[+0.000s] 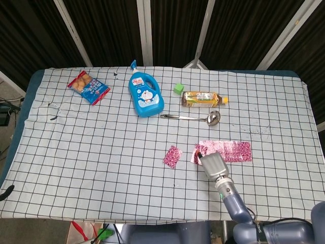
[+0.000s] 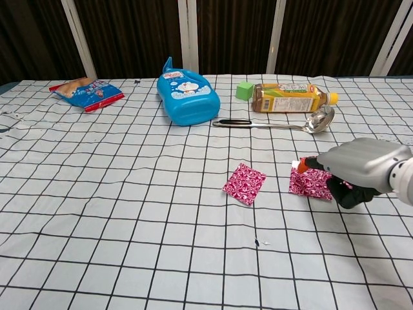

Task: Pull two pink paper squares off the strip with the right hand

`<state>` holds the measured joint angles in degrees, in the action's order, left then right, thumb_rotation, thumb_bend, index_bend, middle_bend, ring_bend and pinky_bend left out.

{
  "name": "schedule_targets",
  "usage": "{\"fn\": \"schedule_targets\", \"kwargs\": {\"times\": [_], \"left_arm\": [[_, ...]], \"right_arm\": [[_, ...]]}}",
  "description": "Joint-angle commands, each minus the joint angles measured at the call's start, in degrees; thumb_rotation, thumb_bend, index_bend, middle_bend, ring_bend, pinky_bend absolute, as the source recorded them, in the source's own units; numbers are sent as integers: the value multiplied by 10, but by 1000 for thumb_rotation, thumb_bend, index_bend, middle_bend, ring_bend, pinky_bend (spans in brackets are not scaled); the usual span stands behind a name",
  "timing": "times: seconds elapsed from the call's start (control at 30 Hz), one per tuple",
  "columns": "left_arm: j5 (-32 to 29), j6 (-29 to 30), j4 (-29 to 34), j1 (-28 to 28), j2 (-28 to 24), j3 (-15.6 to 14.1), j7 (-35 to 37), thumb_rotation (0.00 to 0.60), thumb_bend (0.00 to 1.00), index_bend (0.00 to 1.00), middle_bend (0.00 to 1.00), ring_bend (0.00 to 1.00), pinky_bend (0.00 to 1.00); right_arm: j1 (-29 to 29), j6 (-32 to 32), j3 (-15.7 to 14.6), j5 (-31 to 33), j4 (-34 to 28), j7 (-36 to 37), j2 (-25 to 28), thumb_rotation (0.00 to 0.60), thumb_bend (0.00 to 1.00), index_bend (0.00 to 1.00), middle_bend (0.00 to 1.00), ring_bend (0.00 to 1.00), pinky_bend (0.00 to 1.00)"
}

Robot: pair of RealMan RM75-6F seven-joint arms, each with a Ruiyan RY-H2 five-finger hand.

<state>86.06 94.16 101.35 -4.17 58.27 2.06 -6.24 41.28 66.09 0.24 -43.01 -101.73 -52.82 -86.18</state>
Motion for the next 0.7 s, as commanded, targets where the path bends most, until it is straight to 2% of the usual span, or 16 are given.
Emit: {"fn": "schedule_targets", "kwargs": {"times": [0.03, 0.7], "left_arm": [[0, 1, 0, 0, 0, 0, -1, 600, 275, 145, 0, 0, 84], [2, 1, 1, 0, 2, -1, -5, 600, 275, 146, 0, 0, 84]], "right_arm": [[-3, -3, -5, -3, 4, 4, 0, 600, 851, 167, 847, 875, 695], [-7, -11, -22, -9, 13, 7, -7, 600, 851, 167, 847, 875, 695]]}}
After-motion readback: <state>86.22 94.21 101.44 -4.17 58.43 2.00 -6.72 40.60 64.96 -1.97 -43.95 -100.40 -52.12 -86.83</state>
